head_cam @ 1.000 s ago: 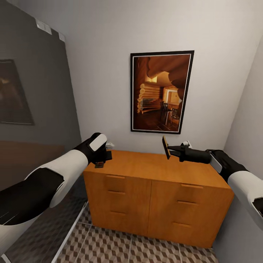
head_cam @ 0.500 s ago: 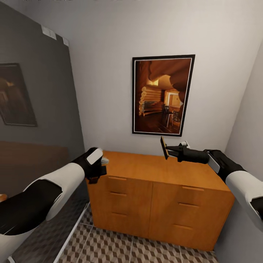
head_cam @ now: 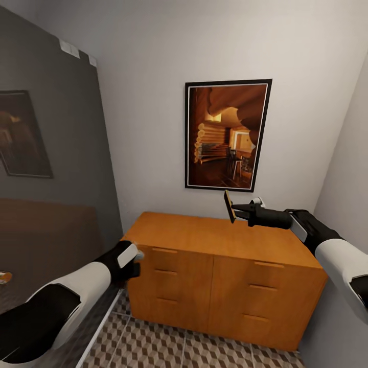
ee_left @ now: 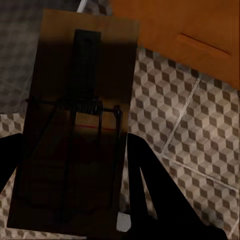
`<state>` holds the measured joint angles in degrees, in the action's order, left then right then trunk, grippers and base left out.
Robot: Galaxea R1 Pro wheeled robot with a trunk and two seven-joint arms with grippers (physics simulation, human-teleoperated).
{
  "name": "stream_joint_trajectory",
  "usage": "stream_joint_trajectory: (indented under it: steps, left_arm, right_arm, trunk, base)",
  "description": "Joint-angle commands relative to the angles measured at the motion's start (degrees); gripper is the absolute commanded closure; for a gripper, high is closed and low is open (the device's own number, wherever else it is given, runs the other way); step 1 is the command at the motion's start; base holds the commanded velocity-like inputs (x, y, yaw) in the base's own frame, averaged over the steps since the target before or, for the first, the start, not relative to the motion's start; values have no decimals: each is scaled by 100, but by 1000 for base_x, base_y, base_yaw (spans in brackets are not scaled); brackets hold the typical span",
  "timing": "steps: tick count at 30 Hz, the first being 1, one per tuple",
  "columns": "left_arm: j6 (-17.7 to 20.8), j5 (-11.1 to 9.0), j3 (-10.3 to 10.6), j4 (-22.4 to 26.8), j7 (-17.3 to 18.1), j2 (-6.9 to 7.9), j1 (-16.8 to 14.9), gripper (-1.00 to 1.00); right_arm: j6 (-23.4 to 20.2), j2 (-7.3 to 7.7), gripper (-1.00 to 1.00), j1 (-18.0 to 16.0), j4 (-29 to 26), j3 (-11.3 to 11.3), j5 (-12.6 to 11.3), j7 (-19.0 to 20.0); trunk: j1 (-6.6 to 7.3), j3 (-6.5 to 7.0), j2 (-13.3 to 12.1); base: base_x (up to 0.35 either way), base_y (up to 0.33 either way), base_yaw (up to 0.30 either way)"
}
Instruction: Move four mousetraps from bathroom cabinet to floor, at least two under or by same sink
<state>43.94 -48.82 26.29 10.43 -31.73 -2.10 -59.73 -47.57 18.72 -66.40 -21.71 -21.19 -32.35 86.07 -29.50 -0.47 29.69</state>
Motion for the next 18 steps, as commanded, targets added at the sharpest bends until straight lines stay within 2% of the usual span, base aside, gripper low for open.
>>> stream_joint_trajectory:
  steps: [1,3,5,14,18]
  left_arm:
    - [1,32,36,-26,28,12,30,100]
    - [-187,207,35,-215,215,35,109,100]
    - [-383,267,35,-416,338,46,137,100]
    - [-830,339,41,-1017,908,58,198,100]
    - [-1042,350,38,-1077,995,67,411,100]
  right_arm:
    - [-94,4,100,-4,1,-34,-34,24]
    - [-94,3,100,-4,1,-34,-34,24]
    - [-94,2,100,-4,1,-34,-34,24]
    - [-94,-7,100,-4,1,-34,-34,24]
    - [-94,-8,100,-4,1,-34,-34,24]
  trunk:
    - [20,14,-36]
    - [64,50,-116]
    - [108,87,-196]
    - [306,290,-557]
    - [372,371,-678]
  base:
    - [0,0,0]
    - [0,0,0]
    - [0,0,2]
    - [0,0,93]
    - [0,0,156]
